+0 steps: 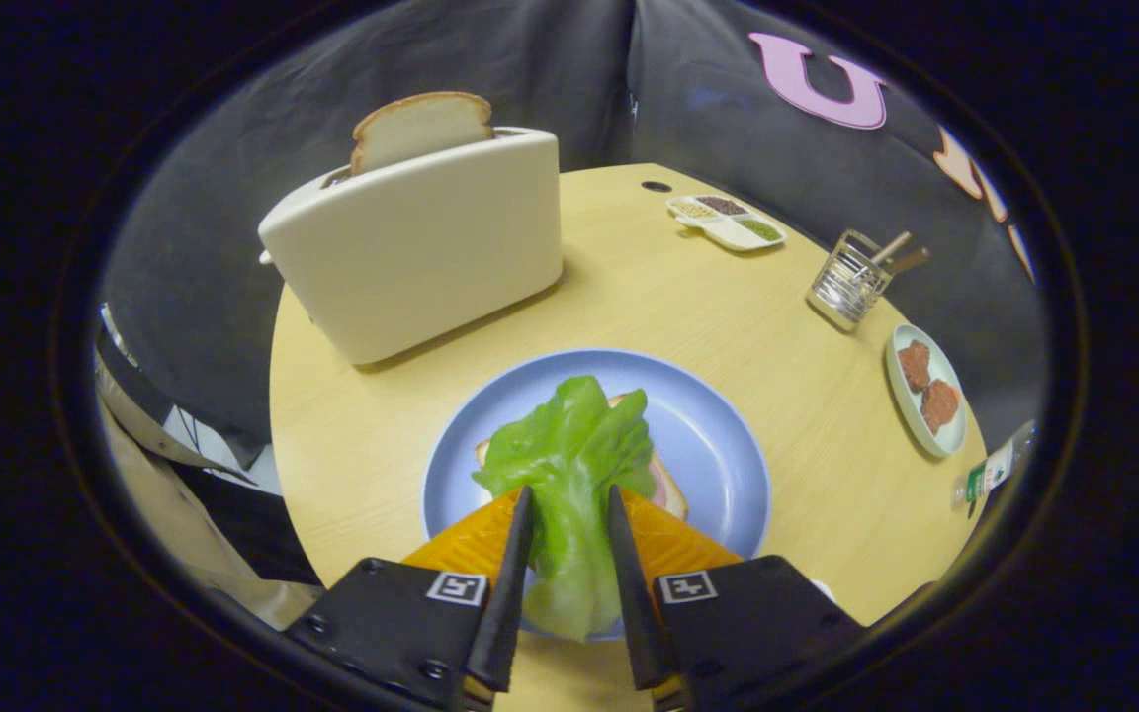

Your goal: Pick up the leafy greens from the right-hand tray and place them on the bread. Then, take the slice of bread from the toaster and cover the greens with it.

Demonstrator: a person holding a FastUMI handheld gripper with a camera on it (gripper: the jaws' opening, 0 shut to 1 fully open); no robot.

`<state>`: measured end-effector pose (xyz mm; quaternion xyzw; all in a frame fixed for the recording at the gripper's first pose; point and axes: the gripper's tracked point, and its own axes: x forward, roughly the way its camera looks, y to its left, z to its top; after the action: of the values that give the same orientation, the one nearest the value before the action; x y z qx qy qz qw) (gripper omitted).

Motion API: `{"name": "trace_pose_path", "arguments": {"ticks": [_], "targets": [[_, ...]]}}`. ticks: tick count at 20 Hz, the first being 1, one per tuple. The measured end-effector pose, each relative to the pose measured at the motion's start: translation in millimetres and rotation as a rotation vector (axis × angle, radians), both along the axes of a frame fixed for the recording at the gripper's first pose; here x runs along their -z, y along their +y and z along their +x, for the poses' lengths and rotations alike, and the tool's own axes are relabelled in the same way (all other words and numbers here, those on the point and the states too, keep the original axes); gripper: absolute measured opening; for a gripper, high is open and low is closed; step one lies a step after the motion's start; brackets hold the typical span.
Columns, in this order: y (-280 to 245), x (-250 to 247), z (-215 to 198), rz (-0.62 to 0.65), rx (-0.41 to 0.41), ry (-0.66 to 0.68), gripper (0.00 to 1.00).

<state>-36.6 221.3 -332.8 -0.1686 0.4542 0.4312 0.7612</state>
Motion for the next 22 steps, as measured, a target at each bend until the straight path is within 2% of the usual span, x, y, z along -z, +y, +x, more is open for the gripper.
{"name": "trace_pose_path", "arguments": {"ticks": [5, 10, 16, 22], "targets": [[-3.6, -5.7, 3.9, -0.019, 0.018, -0.022, 0.66], [3.3, -41.1, 8.4, 0.019, 0.049, -0.049, 0.92], [34.4, -104.2, 10.6, 0.082, 0.084, -0.096, 0.96], [77.4, -156.6, 13.8, 0.171, 0.161, -0.060, 1.00]]}}
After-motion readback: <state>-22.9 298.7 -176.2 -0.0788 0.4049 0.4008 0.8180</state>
